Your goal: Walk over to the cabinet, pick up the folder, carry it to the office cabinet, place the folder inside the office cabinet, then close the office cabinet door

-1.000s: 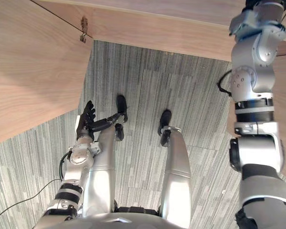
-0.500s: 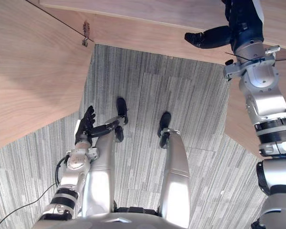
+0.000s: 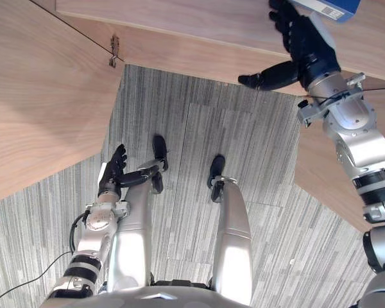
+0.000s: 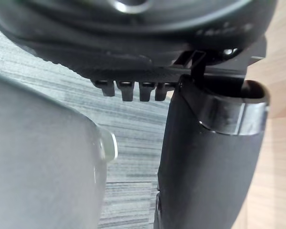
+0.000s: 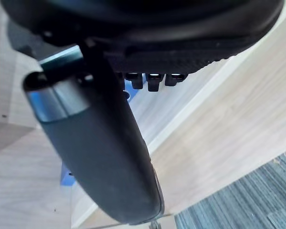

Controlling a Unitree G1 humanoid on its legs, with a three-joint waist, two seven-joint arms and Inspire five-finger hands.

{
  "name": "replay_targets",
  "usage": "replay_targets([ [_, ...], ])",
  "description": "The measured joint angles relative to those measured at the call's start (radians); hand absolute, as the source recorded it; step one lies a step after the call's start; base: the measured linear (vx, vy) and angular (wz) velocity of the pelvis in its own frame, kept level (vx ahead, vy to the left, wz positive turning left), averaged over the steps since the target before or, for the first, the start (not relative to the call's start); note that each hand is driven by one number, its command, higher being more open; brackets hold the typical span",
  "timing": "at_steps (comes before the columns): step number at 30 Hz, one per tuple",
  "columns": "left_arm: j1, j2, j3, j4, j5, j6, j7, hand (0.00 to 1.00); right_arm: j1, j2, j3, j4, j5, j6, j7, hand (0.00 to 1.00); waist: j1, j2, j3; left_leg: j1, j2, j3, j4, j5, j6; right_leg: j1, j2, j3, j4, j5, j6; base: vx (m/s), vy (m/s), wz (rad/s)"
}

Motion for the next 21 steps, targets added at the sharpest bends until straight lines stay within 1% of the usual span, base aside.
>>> replay_targets([
  [1, 0.002, 0.000, 0.000, 0.000, 0.002, 0.000, -0.002, 1.00, 0.003, -0.007, 0.013, -0.010, 0.000, 0.000, 0.006, 1.00, 0.000, 0.000, 0.000, 0.004, 0.000, 0.001, -0.001, -0.001, 0.000, 0.003, 0.000, 0.000, -0.001, 0.000, 0.000, 0.04, -0.008, -0.03],
  [3, 0.004, 0.000, -0.001, 0.001, 0.010, 0.000, -0.011, 1.00, 0.061, -0.011, 0.012, -0.077, 0.006, 0.003, 0.036, 1.00, 0.001, -0.008, -0.010, 0.007, 0.001, 0.004, -0.006, -0.003, 0.000, 0.004, 0.000, 0.001, -0.006, -0.001, 0.001, 0.03, -0.010, -0.01],
  [5, 0.003, 0.000, -0.001, 0.001, 0.010, 0.000, -0.014, 1.00, 0.111, -0.007, 0.006, -0.137, 0.028, 0.003, 0.052, 1.00, 0.002, -0.009, -0.011, 0.007, 0.001, 0.005, -0.008, -0.003, 0.000, 0.005, 0.000, 0.001, -0.008, -0.001, 0.001, 0.00, 0.000, 0.00],
  [7, 0.003, -0.001, -0.001, 0.001, 0.010, 0.000, -0.014, 1.00, 0.178, 0.035, -0.023, -0.199, 0.034, 0.004, 0.062, 1.00, 0.005, -0.009, -0.011, 0.007, 0.001, 0.006, -0.009, -0.003, 0.000, 0.005, 0.000, 0.001, -0.010, -0.001, 0.001, 0.00, 0.000, 0.00],
  [8, 0.003, -0.007, 0.000, 0.001, 0.010, 0.000, -0.013, 1.00, 0.224, 0.103, -0.072, -0.239, 0.033, 0.005, 0.063, 1.00, 0.006, -0.009, -0.011, 0.007, 0.001, 0.006, -0.008, -0.004, -0.001, 0.005, 0.000, 0.000, -0.013, -0.001, 0.002, 0.00, 0.000, 0.00],
  [9, 0.003, -0.011, 0.003, 0.001, 0.010, 0.001, -0.011, 1.00, 0.246, 0.181, -0.123, -0.275, 0.033, 0.005, 0.046, 1.00, 0.005, -0.009, -0.011, 0.006, 0.003, 0.007, -0.006, -0.007, -0.003, 0.005, 0.001, 0.000, -0.013, -0.001, 0.002, 0.02, -0.005, -0.04],
  [10, 0.003, -0.012, 0.004, 0.001, 0.010, 0.001, -0.010, 1.00, 0.252, 0.218, -0.152, -0.294, 0.032, 0.004, 0.033, 1.00, 0.005, -0.009, -0.011, 0.006, 0.004, 0.008, -0.004, -0.008, -0.003, 0.005, 0.002, 0.001, -0.013, -0.001, 0.002, 0.01, -0.002, -0.05],
  [12, 0.000, -0.021, 0.007, -0.003, 0.010, 0.001, -0.002, 1.00, 0.259, 0.319, -0.275, -0.358, -0.010, -0.007, -0.040, 1.00, 0.009, -0.008, -0.012, 0.003, 0.008, 0.008, 0.008, -0.013, -0.002, 0.007, 0.004, 0.000, -0.011, -0.001, 0.002, 0.01, 0.001, -0.04],
  [13, -0.004, -0.028, 0.008, -0.003, 0.010, 0.001, 0.004, 1.00, 0.255, 0.359, -0.341, -0.388, -0.046, -0.023, -0.089, 1.00, 0.015, -0.006, -0.013, 0.003, 0.009, 0.008, 0.012, -0.015, -0.002, 0.008, 0.004, 0.000, -0.009, -0.002, 0.002, 0.00, 0.000, 0.00],
  [14, -0.004, -0.032, 0.011, -0.004, 0.010, 0.001, 0.007, 1.00, 0.250, 0.373, -0.365, -0.397, -0.057, -0.031, -0.111, 1.00, 0.016, -0.006, -0.013, 0.003, 0.009, 0.008, 0.014, -0.016, -0.002, 0.009, 0.004, 0.000, -0.008, -0.002, 0.002, 0.00, 0.000, 0.00],
  [15, -0.005, -0.044, 0.026, -0.004, 0.010, 0.001, 0.010, 1.00, 0.227, 0.406, -0.406, -0.407, -0.097, -0.052, -0.160, 1.00, 0.016, -0.006, -0.015, 0.003, 0.009, 0.008, 0.020, -0.020, -0.001, 0.011, 0.004, 0.000, -0.006, -0.003, 0.004, 0.00, 0.000, 0.00],
  [16, -0.005, -0.050, 0.035, -0.003, 0.010, 0.001, 0.018, 1.00, 0.206, 0.433, -0.428, -0.416, -0.136, -0.060, -0.200, 1.00, 0.015, -0.005, -0.018, 0.003, 0.010, 0.009, 0.027, -0.025, -0.003, 0.011, 0.003, 0.002, -0.001, -0.005, 0.005, 0.00, 0.000, 0.00],
  [17, -0.005, -0.055, 0.038, -0.002, 0.010, 0.002, 0.021, 1.00, 0.196, 0.442, -0.429, -0.416, -0.154, -0.066, -0.219, 1.00, 0.014, -0.005, -0.021, 0.003, 0.010, 0.009, 0.028, -0.026, -0.003, 0.011, 0.002, 0.002, 0.000, -0.005, 0.005, 0.00, 0.000, 0.00],
  [18, -0.005, -0.066, 0.042, -0.002, 0.010, 0.002, 0.028, 1.00, 0.186, 0.457, -0.427, -0.416, -0.211, -0.068, -0.251, 1.00, 0.014, -0.005, -0.028, 0.003, 0.010, 0.010, 0.028, -0.027, -0.005, 0.011, 0.002, 0.003, 0.000, -0.005, 0.005, 0.00, 0.000, 0.00],
  [21, -0.011, -0.089, 0.041, -0.003, 0.012, 0.002, 0.034, 1.00, 0.182, 0.483, -0.387, -0.415, -0.341, -0.064, -0.304, 1.00, 0.017, 0.002, -0.039, 0.004, 0.009, 0.010, 0.028, -0.027, -0.005, 0.011, 0.001, 0.003, 0.003, -0.008, 0.004, 0.00, 0.000, 0.00],
])
